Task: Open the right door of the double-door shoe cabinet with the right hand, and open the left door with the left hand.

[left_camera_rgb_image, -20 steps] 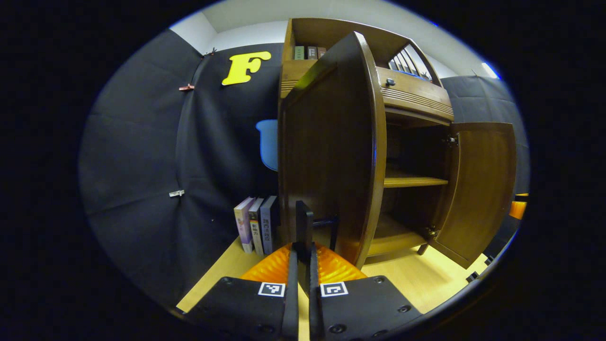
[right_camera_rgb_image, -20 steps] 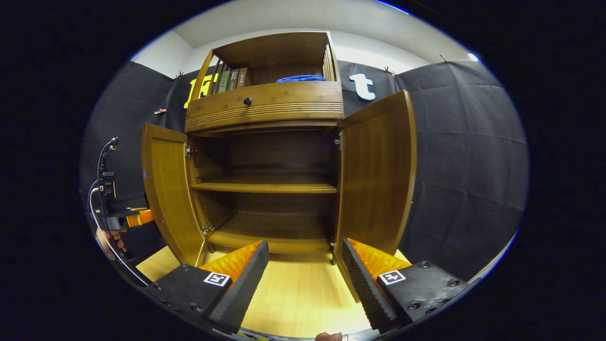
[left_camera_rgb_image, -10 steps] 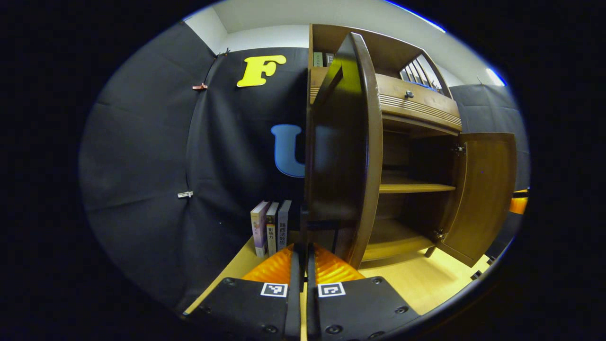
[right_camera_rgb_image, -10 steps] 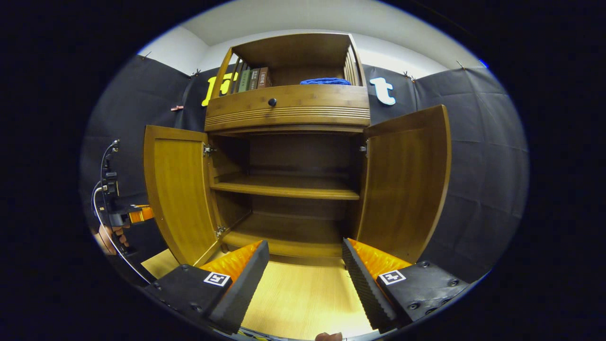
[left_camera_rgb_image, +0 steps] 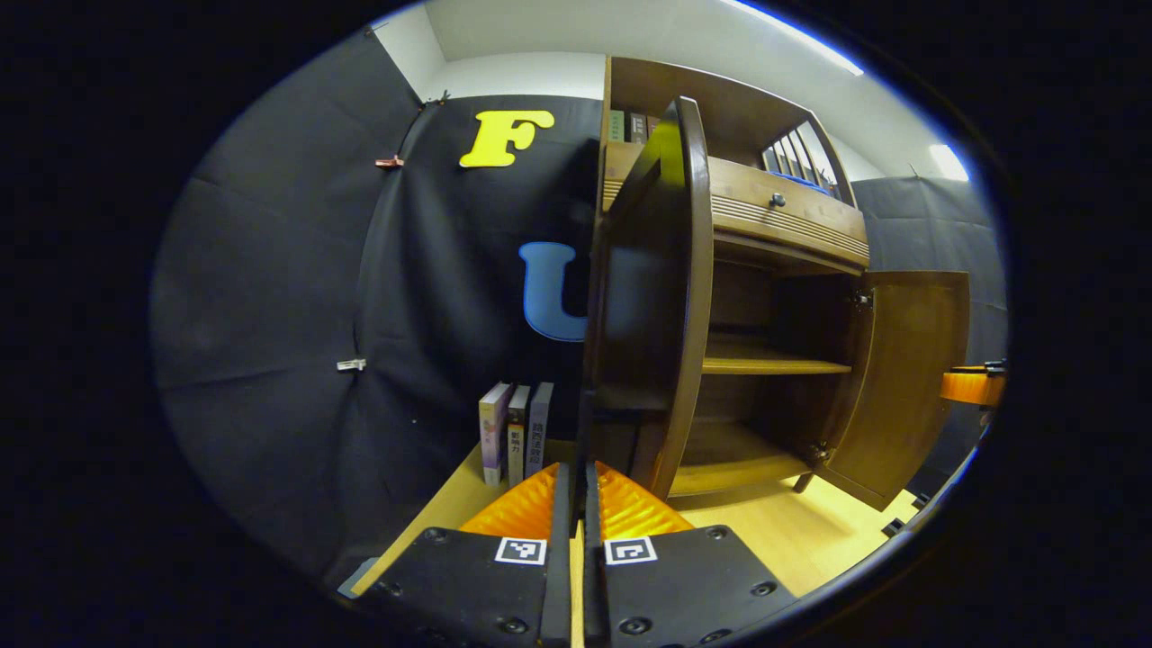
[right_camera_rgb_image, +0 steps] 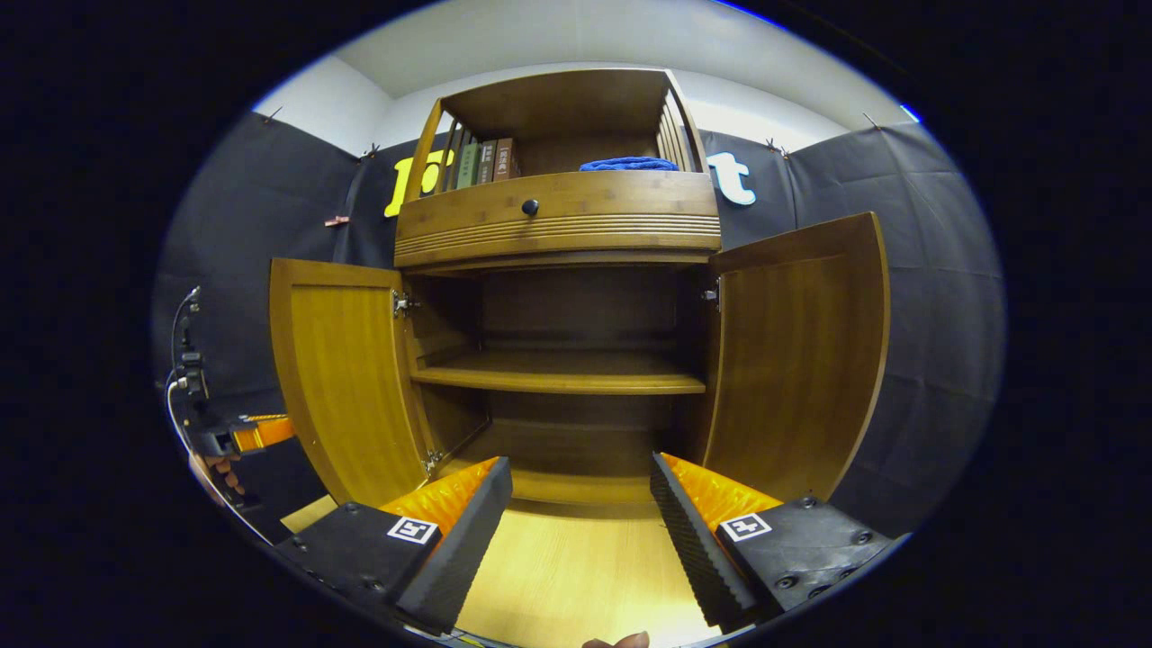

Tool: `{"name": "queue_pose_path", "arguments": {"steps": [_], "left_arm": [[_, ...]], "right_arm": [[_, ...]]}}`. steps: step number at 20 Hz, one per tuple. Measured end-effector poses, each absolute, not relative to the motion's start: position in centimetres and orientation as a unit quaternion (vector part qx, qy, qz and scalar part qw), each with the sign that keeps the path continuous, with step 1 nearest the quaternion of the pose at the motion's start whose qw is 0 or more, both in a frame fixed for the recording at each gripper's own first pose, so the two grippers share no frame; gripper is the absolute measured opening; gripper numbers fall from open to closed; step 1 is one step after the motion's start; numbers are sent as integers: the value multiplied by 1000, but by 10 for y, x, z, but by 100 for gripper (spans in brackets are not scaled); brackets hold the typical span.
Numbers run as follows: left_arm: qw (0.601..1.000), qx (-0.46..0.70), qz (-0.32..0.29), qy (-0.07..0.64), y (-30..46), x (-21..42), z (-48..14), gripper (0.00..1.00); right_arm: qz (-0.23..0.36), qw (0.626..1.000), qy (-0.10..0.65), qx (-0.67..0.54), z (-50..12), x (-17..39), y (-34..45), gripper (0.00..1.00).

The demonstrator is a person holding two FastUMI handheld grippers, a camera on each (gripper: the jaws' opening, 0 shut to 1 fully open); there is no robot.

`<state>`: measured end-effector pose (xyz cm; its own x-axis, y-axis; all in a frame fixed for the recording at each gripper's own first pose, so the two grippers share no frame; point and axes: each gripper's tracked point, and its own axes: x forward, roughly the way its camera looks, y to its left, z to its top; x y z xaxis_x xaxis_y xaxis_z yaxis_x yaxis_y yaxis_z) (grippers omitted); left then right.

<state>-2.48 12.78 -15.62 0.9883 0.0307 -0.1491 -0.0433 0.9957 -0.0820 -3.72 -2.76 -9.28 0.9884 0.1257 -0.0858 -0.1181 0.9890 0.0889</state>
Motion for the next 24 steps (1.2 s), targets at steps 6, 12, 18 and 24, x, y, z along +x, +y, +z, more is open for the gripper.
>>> {"name": "queue_pose_path", "arguments": {"steps": [6,12,18,24], "left_arm": [[997,-39,30,62,117,-49,-140,0],[997,-41,45,44,112,-78,-125,5],[999,-35,27,29,90,-99,-113,12],[998,-48,-21,35,47,-102,-114,48]], "right_arm": [[56,998,32,26,-92,-11,-13,100],[68,996,42,29,-96,0,6,98],[89,995,39,24,-89,12,26,96],[110,993,29,22,-81,13,39,100]]}}
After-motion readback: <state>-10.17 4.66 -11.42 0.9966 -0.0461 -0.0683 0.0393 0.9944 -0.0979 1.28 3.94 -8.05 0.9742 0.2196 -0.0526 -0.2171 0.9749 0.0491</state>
